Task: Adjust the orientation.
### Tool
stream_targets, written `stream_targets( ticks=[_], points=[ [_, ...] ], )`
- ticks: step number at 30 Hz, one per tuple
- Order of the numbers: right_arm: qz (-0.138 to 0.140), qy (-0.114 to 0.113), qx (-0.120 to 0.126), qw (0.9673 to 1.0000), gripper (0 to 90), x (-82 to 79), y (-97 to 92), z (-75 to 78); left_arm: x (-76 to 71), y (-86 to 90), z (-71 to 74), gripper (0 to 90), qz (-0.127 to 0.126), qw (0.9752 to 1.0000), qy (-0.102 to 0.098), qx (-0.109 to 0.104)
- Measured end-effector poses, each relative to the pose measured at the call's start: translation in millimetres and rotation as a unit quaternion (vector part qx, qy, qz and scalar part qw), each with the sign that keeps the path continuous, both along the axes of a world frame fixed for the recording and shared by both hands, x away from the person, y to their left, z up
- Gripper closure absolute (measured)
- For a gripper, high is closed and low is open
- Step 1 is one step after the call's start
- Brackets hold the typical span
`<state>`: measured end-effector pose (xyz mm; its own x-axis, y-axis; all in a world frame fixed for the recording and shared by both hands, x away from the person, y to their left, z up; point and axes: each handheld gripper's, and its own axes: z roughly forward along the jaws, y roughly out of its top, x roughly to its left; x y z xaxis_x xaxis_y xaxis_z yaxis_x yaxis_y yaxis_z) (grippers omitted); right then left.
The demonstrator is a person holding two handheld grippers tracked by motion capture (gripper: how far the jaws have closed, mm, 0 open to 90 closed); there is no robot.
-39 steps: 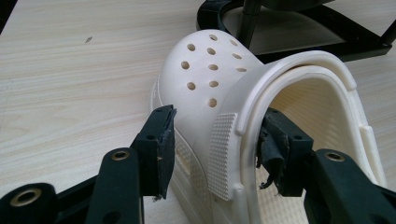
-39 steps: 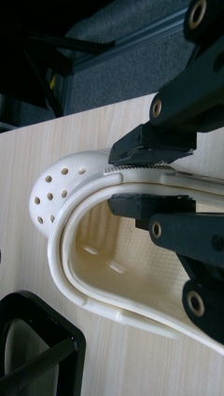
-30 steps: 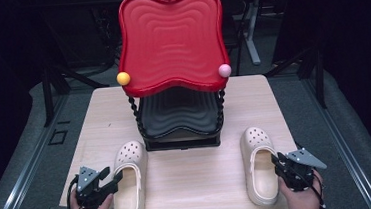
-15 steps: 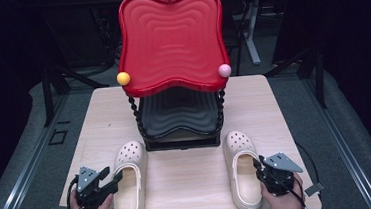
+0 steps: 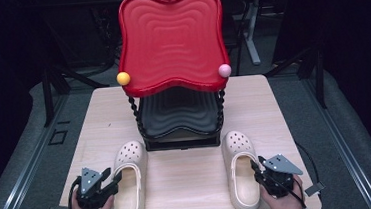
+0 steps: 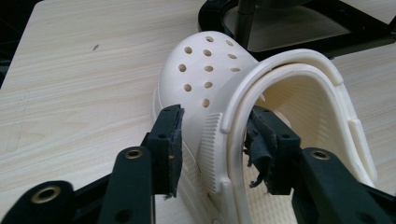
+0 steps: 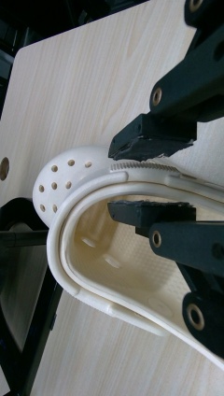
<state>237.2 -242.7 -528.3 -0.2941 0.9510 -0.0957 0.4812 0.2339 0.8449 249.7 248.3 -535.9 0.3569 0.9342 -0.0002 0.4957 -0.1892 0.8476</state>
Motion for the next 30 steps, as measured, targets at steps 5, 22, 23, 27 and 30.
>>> stream_targets(
  ticks=[5,22,23,27,30],
  points=[
    [-0.003,0.001,-0.008,1.0000,67.8,1.7,2.7,-3.9,0.5,-3.4,-3.0,65.0,0.002,0.9999,0.015,0.005],
    [-0.024,0.014,0.003,0.9996,73.4,6.2,5.4,-5.5,-0.3,-7.2,-6.0,72.5,0.028,0.9996,0.003,0.008],
    [-0.026,0.016,0.004,0.9995,73.7,6.2,5.1,-5.2,-0.6,-7.1,-5.3,73.1,0.030,0.9995,0.006,0.011],
    [-0.028,0.017,0.007,0.9994,73.8,5.3,4.9,-4.8,-0.1,-5.4,-4.3,74.4,0.033,0.9994,0.007,0.007],
    [-0.029,0.016,0.009,0.9994,73.9,4.4,5.9,-4.1,-0.1,-3.6,-3.4,74.6,0.035,0.9993,0.009,0.003]
  ],
)
